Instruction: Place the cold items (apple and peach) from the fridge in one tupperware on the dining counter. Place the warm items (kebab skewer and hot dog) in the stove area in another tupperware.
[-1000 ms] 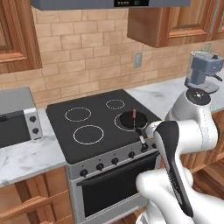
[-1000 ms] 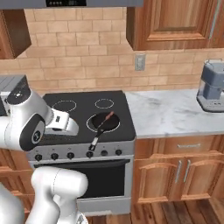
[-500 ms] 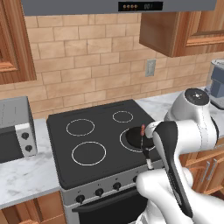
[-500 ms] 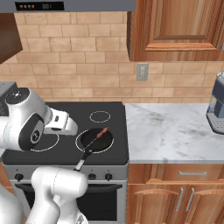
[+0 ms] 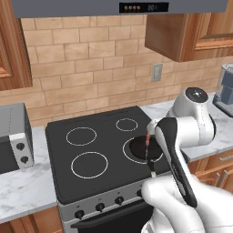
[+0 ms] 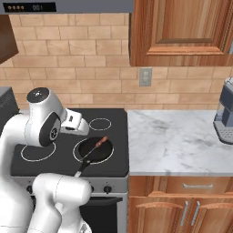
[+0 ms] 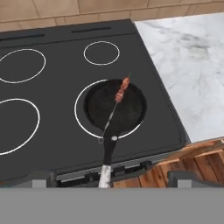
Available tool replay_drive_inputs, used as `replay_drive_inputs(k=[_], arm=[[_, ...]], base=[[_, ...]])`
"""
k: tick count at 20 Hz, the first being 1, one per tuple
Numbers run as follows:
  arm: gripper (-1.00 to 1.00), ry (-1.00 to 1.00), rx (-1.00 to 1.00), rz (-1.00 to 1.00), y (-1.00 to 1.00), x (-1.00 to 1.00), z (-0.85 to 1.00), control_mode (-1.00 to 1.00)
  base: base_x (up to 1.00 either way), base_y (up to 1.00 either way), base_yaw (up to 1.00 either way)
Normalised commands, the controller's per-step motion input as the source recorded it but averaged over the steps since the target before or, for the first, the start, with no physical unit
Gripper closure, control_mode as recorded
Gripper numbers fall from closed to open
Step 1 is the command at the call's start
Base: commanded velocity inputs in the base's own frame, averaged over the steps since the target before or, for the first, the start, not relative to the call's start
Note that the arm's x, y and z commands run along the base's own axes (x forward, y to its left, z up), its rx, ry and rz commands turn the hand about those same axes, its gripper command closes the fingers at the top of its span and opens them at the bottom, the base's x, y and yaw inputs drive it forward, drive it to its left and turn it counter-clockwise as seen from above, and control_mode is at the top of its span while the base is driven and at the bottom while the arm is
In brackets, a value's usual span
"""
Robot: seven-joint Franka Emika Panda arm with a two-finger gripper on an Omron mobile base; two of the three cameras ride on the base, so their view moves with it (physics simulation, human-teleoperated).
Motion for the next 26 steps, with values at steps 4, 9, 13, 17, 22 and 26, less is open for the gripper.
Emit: replay_drive_inputs(k=[4, 9, 13, 17, 22, 26], arm=[[-1.0, 0.08, 0.06, -0.17, 0.0, 0.7, -0.56, -1.0], [-1.0, 0.15, 0.01, -0.21, -0.02, 0.36, -0.59, -1.0], [-1.0, 0.13, 0.05, -0.09, -0.14, 0.4, -0.38, -1.0], [-1.0, 0.08, 0.01, 0.0, -0.02, 0.59, -0.45, -1.0], [-1.0, 0.0, 0.0, 0.0, 0.0, 0.58, -0.4, -1.0], [-1.0, 0.0, 0.0, 0.0, 0.0, 0.39, -0.41, -1.0]], base=[[0.0, 0.0, 0.0], [0.0, 0.0, 0.0], [0.0, 0.0, 0.0], [0.0, 0.0, 0.0], [0.0, 0.0, 0.0], [0.0, 0.0, 0.0]])
